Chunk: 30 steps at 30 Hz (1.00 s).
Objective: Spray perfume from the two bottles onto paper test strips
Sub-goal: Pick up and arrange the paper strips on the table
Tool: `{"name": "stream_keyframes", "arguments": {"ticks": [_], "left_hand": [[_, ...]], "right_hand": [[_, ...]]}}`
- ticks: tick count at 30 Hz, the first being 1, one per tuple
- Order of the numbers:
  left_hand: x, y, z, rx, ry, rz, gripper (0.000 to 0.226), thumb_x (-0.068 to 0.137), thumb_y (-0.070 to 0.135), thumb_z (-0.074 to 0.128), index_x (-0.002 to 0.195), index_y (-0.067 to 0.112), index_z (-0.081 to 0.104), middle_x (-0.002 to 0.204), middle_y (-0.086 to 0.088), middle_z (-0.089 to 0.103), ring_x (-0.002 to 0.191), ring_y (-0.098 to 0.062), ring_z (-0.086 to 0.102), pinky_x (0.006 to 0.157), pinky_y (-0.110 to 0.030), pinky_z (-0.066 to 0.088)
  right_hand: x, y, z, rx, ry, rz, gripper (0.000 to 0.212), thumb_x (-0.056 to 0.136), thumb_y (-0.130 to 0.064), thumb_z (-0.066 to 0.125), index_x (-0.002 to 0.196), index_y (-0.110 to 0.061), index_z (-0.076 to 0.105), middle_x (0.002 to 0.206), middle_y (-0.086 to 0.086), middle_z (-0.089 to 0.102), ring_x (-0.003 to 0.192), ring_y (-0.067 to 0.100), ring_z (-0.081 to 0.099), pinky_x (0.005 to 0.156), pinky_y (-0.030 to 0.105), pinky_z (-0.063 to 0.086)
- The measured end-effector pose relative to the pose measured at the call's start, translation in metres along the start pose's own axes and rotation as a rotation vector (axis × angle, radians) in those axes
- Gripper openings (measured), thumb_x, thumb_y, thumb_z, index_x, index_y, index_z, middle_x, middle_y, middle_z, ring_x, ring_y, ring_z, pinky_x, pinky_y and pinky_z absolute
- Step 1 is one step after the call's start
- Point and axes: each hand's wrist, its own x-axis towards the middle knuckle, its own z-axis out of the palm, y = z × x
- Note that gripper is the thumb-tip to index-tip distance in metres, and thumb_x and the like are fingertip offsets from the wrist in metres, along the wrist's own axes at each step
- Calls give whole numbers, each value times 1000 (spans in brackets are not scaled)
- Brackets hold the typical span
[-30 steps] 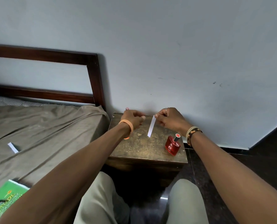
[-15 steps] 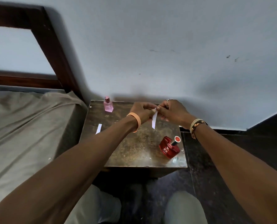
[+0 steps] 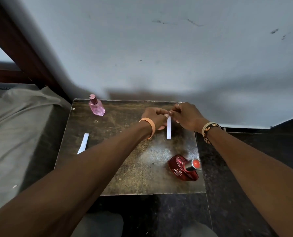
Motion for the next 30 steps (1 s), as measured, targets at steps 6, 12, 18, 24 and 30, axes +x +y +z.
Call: {"name": "stream_keyframes", "arguments": {"ticks": [6, 12, 18, 24, 30], "left_hand": [[24, -16, 2, 139, 78, 75, 12, 88, 8, 63, 98, 9, 70, 89, -15, 72, 79, -23, 69, 81, -40, 59], [36, -18, 7, 209, 108, 102, 9, 84, 11, 66, 84, 18, 71, 85, -12, 73, 85, -27, 70, 81, -42, 59], [43, -17, 10, 277, 140, 138, 8, 83, 14, 67, 88, 15, 74, 86, -10, 73, 83, -29, 70, 80, -41, 59], [43, -18, 10, 305, 139, 167, 17, 85, 9, 62, 96, 12, 74, 87, -10, 73, 83, -28, 69, 81, -41, 58], [41, -17, 11, 372, 143, 202, 19, 86, 10, 61, 99, 12, 74, 90, -9, 74, 83, -26, 70, 83, -39, 58]], "right_hand": [[19, 9, 17, -40, 11, 1, 17, 101, -28, 55, 87, -20, 63, 84, -1, 60, 80, 19, 56, 69, 28, 37], [28, 18, 25, -49, 81, 34, 20, 100, -29, 55, 97, -17, 71, 92, 4, 68, 84, 21, 59, 71, 29, 39], [32, 22, 31, -65, 147, 36, 21, 99, -30, 56, 100, -18, 73, 97, 5, 71, 87, 23, 61, 71, 28, 40], [30, 25, 39, -70, 225, 31, 22, 98, -31, 57, 100, -18, 75, 95, 6, 72, 88, 26, 64, 69, 28, 38], [28, 26, 39, -75, 250, 16, 22, 98, -32, 59, 102, -19, 76, 92, 5, 74, 84, 23, 65, 68, 26, 38]]}}
